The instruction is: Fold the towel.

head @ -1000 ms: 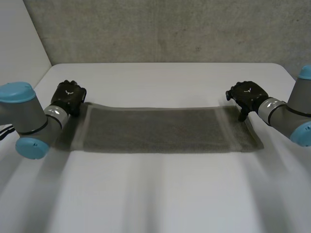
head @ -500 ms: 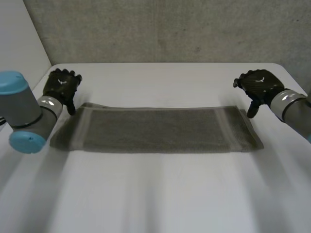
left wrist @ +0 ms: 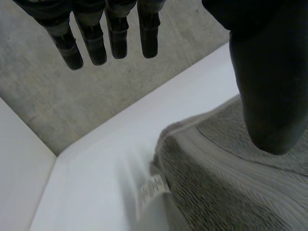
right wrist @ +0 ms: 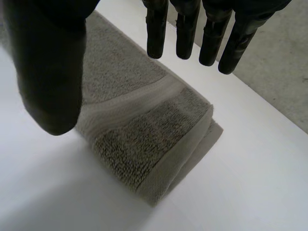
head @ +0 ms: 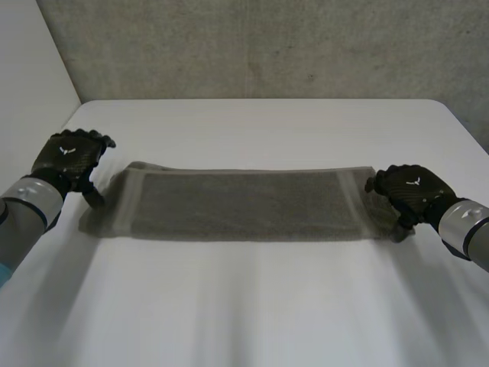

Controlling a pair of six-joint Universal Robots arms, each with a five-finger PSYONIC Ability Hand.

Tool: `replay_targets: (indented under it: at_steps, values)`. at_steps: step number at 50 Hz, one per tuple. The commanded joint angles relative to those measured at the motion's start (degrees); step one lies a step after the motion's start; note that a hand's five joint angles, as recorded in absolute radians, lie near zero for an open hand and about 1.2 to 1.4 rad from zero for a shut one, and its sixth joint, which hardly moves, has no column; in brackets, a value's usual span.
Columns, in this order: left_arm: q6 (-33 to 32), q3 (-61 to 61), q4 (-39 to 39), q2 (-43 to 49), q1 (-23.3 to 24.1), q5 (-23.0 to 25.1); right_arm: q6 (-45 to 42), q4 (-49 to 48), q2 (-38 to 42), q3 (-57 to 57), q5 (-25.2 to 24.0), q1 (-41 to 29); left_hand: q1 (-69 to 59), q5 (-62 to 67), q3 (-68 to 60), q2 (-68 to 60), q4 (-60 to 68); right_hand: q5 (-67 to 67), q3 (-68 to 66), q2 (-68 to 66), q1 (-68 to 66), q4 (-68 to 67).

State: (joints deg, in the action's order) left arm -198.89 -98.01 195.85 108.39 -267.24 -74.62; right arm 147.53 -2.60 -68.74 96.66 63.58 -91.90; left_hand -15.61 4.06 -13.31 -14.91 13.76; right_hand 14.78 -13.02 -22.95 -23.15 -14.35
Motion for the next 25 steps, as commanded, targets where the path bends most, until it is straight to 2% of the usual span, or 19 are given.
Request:
replay_targets:
  at_steps: [1,14,19,25]
  values:
    - [0.9,-1.7,0.3,0.2,-0.4,0.5,-1.4,-2.8,3.7,-0.2,-3.0,1.3,4.4,-2.8,3.3,3.7,-3.8,3.3,3.0,-5.1,-4.9,4.4]
    - [1.0,-2.7,1.9,0.2,0.0,0.5,-1.5,-7.9,9.1,-2.1,-2.9,2.0,4.4,-2.8,3.3,3.7,-3.8,10.4,3.0,-12.2,-12.0,4.4]
    - [1.0,-2.8,1.9,0.2,0.0,0.5,-1.6,-8.7,11.3,-3.1,-2.9,2.0,4.4,-2.8,3.3,3.7,-3.8,21.6,3.0,-23.4,-23.2,4.4]
    - [1.0,-3.1,2.1,0.2,0.1,0.6,-3.2,-8.2,12.6,-3.6,-2.8,2.2,4.2,-2.7,3.3,3.5,-3.8,26.7,3.0,-28.5,-28.3,4.4]
